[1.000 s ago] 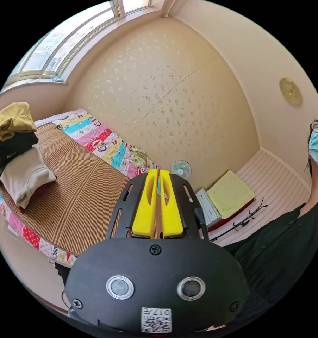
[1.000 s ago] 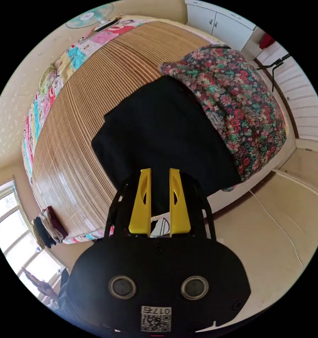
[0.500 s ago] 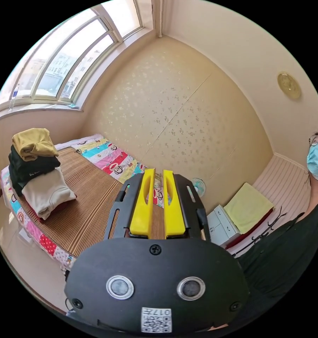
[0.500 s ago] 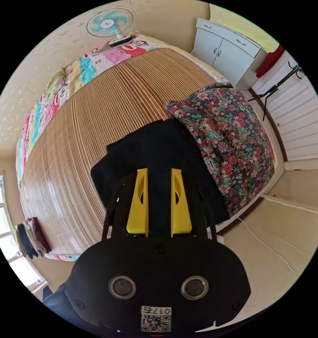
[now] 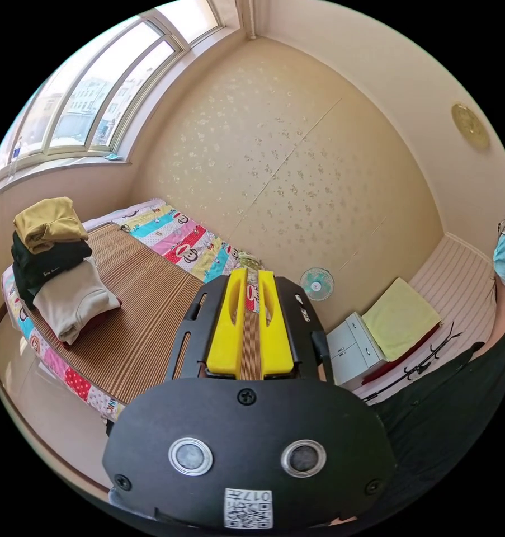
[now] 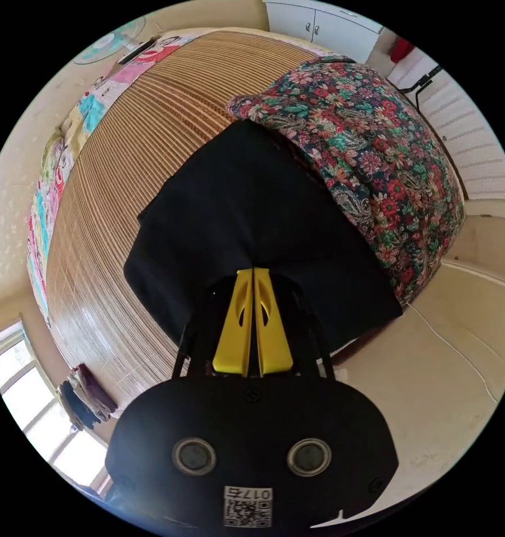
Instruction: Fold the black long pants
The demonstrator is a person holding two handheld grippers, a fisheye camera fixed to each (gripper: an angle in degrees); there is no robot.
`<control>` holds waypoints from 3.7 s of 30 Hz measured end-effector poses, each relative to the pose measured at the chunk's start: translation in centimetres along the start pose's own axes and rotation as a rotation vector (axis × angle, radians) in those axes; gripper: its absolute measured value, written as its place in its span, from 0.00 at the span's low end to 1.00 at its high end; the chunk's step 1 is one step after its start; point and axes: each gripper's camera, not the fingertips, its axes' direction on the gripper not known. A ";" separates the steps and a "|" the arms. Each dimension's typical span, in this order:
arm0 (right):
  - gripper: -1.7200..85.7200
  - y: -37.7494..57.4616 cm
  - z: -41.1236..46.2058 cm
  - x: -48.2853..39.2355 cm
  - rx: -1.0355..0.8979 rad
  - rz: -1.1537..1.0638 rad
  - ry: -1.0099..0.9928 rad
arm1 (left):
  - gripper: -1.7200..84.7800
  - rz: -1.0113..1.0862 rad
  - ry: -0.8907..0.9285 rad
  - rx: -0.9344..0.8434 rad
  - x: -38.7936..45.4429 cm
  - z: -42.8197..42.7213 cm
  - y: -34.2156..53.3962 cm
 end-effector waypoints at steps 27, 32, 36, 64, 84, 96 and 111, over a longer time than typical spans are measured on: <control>0.06 1.2 -0.2 4.6 -0.146 0.058 0.134 | 0.08 0.060 0.046 -0.110 -4.9 9.7 -0.2; 0.02 1.1 -3.2 9.4 -0.116 0.153 -0.131 | 0.08 -0.025 0.129 -0.088 -4.0 12.0 1.9; 0.02 2.1 -7.8 11.1 0.000 0.001 -0.405 | 0.07 -0.010 0.055 -0.069 -3.8 10.9 3.3; 0.17 -5.8 -11.4 1.1 0.250 -0.229 -0.459 | 0.09 0.036 0.076 -0.223 -6.6 19.4 -0.6; 0.10 -12.8 7.2 12.4 -0.086 -0.007 -0.752 | 0.10 -0.022 0.089 -0.252 -9.0 19.6 -1.6; 0.10 -3.7 -11.4 -6.9 0.369 -0.868 -1.099 | 0.10 0.012 0.338 -0.279 -9.5 20.9 -4.9; 0.09 12.3 -19.9 -24.5 0.190 -1.417 -1.869 | 0.21 -0.061 0.729 -0.187 -19.3 16.1 -17.2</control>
